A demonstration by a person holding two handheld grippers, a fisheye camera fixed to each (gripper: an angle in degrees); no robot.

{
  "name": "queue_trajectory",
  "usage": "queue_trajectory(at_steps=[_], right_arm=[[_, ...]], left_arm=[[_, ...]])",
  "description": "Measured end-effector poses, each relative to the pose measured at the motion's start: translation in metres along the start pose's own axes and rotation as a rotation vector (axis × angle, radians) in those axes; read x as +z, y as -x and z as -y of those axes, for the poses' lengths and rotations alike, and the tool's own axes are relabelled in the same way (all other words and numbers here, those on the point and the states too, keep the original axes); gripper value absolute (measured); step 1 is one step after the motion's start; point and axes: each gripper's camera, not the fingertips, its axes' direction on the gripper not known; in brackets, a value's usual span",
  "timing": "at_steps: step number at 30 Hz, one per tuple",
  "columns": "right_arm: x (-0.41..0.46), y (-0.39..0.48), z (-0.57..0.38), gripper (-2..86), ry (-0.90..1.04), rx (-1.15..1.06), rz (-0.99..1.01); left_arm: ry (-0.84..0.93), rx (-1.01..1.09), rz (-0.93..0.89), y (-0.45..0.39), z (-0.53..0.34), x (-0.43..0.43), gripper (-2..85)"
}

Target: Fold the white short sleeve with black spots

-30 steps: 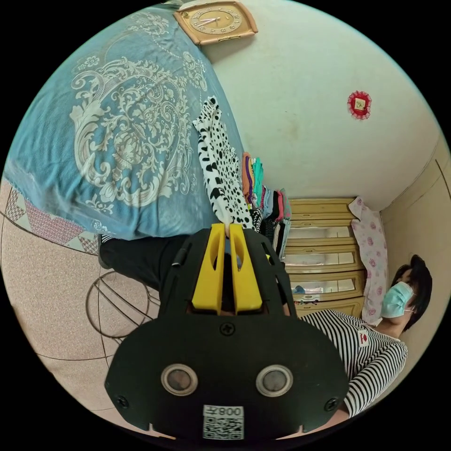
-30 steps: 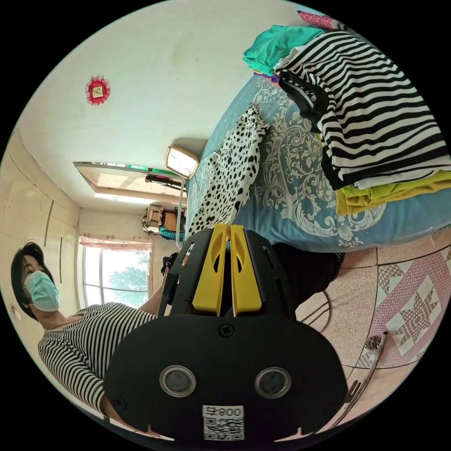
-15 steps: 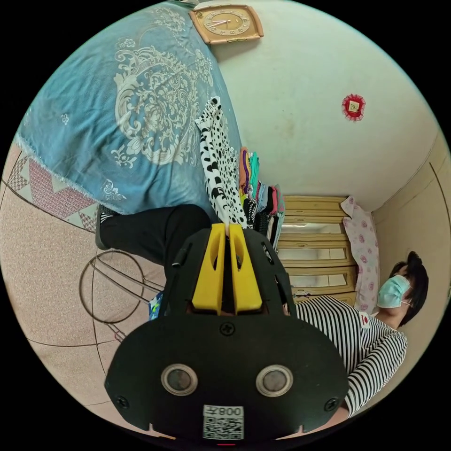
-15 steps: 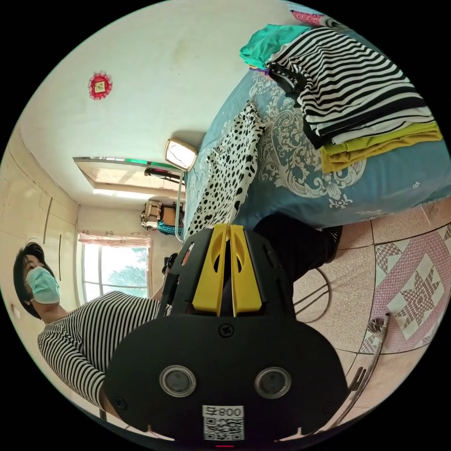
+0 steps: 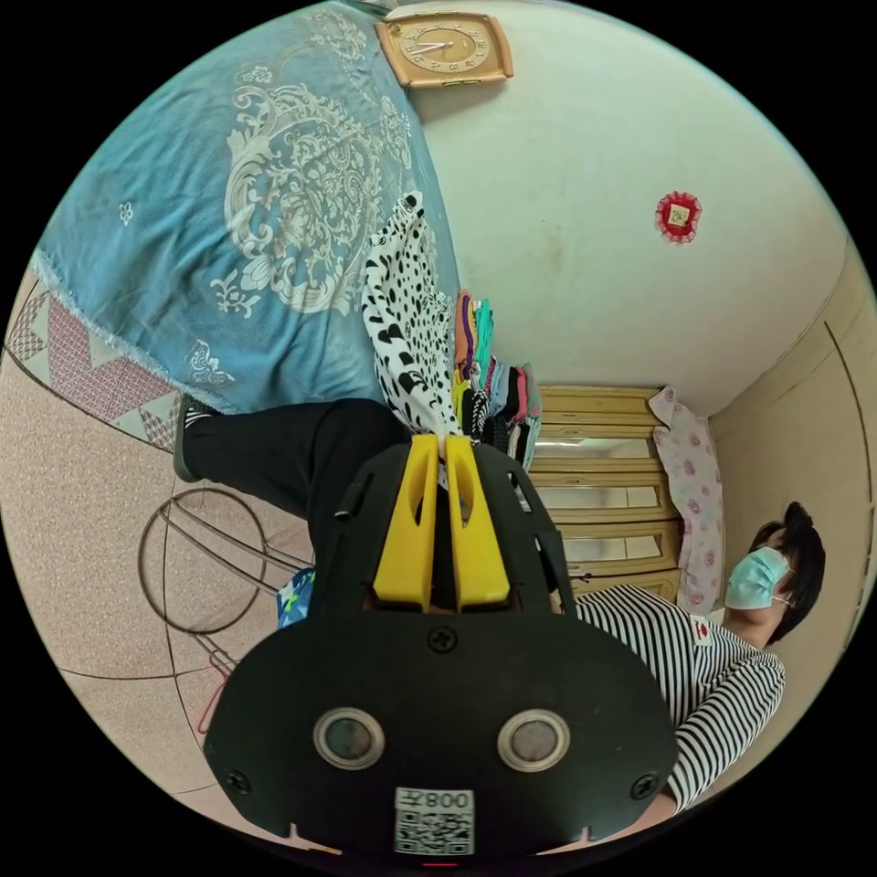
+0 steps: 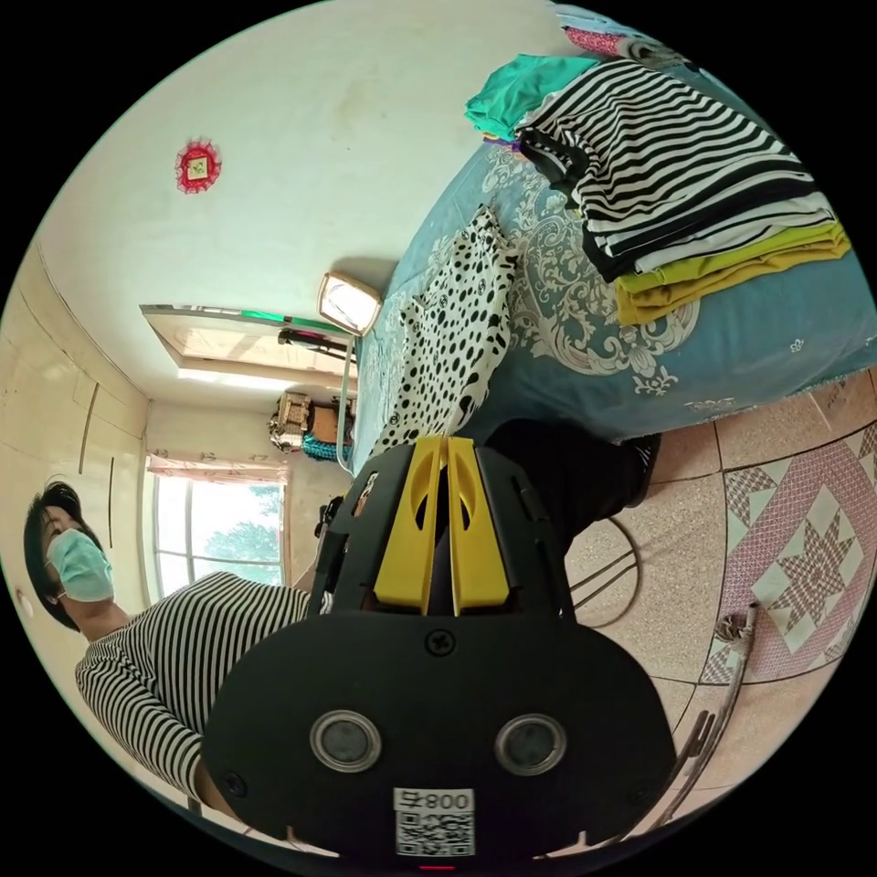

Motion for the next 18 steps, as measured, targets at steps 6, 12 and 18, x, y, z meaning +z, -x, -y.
queue_trajectory(at_steps=[6,12,18], right_arm=[[0.010,0.008,0.047,0.7,0.004,-0.005,-0.005],[0.023,0.019,0.110,0.8,0.001,-0.026,0.004],[0.040,0.034,0.180,0.8,0.005,-0.062,-0.003]], left_arm=[[-0.013,-0.010,0.007,-0.004,0.050,0.018,1.6],[-0.022,0.005,0.020,-0.015,0.117,0.044,1.6],[-0.025,0.024,0.039,-0.025,0.198,0.078,1.6]])
